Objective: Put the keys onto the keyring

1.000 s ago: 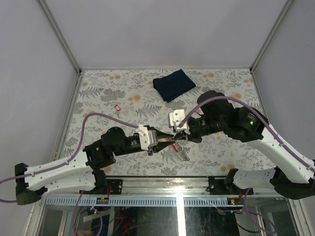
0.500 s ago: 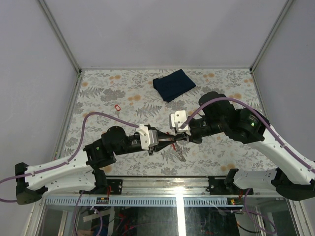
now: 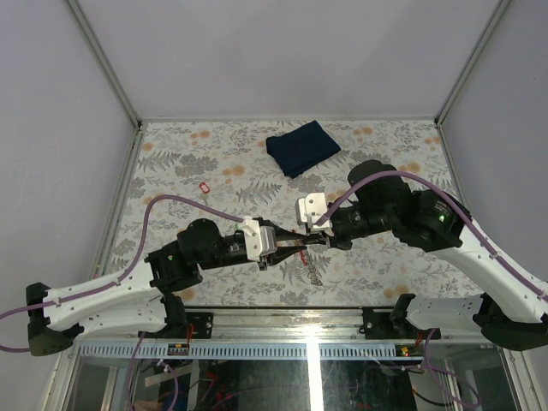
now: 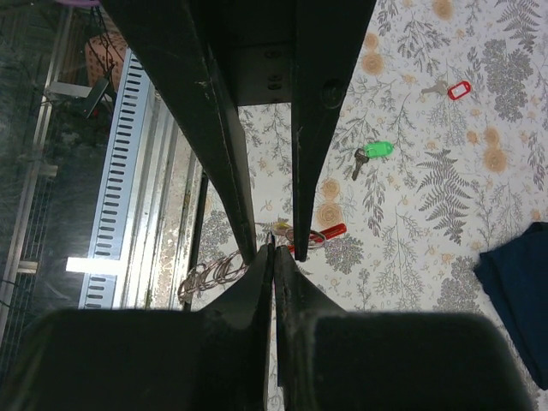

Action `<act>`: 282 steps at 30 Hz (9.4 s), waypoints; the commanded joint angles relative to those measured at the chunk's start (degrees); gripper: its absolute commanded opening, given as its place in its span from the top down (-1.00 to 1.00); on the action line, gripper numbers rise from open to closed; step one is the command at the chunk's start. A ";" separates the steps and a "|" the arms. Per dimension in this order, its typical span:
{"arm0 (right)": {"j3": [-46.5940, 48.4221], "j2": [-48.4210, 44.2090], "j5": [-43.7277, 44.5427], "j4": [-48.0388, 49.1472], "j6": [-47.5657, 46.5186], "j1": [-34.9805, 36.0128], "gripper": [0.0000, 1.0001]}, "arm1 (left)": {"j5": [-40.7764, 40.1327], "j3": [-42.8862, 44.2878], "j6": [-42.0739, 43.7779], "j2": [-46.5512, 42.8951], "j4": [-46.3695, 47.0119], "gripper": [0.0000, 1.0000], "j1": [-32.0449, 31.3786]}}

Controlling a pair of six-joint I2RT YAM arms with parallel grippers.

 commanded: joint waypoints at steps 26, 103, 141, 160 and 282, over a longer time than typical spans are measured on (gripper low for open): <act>-1.58 -3.61 -2.99 7.12 0.03 0.60 0.92 | -1.23 0.77 -0.59 -2.30 3.10 1.00 -0.15; -34.52 -22.40 -11.68 65.09 15.92 0.60 0.34 | 1.95 -12.86 -15.27 -9.58 42.51 1.00 -0.07; -33.30 -19.96 -14.04 67.28 17.54 0.60 0.56 | 5.23 -11.28 -15.20 -8.75 38.64 1.00 -0.11; -17.58 -16.60 -5.12 32.83 -1.45 0.60 1.00 | 2.77 -3.71 -7.97 -11.63 14.83 0.46 -0.08; -36.43 -12.22 -20.54 76.40 28.69 -12.33 0.55 | 20.15 -16.43 -43.21 -1.33 67.92 1.00 25.54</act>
